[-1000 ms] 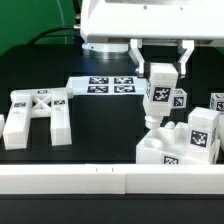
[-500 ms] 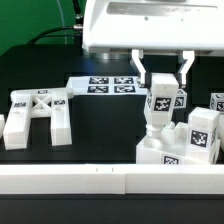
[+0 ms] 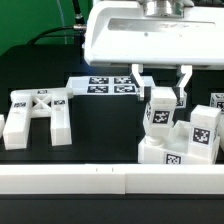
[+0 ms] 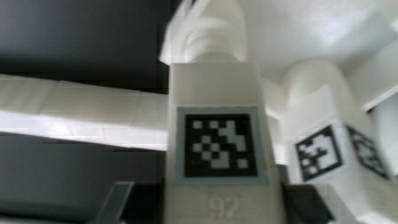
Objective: Assemble chair
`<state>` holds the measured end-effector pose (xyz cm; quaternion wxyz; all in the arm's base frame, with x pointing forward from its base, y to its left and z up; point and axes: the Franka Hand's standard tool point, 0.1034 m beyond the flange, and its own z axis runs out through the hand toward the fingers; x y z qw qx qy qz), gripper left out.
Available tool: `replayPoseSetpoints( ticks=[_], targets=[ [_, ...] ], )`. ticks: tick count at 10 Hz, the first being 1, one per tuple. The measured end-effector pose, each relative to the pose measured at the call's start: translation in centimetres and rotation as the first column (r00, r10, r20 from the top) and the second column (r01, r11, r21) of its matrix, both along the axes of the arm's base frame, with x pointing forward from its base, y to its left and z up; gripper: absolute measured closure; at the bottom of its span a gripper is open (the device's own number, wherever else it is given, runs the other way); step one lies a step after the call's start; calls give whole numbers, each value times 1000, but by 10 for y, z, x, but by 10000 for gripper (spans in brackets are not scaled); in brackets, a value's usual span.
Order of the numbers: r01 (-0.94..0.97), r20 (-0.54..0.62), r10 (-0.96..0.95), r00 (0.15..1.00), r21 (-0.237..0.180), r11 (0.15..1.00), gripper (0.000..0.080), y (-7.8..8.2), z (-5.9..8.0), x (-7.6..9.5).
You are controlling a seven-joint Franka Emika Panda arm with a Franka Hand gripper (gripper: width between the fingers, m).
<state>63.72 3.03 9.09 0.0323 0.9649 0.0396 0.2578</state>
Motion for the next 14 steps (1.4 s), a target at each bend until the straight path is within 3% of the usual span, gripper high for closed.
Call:
replayPoseSetpoints(
  ticks=[7,9,10,14],
  targets=[
    [-14,51,15,999,-10,1000,509,2,-5,2],
    [-18,51,18,999,-12,1000,256,2,-5,2],
    [-21,51,22,998,-14,1000,183,2,-5,2],
    [-47,52,48,998,-31,998,151,-3,13,6]
  ],
)
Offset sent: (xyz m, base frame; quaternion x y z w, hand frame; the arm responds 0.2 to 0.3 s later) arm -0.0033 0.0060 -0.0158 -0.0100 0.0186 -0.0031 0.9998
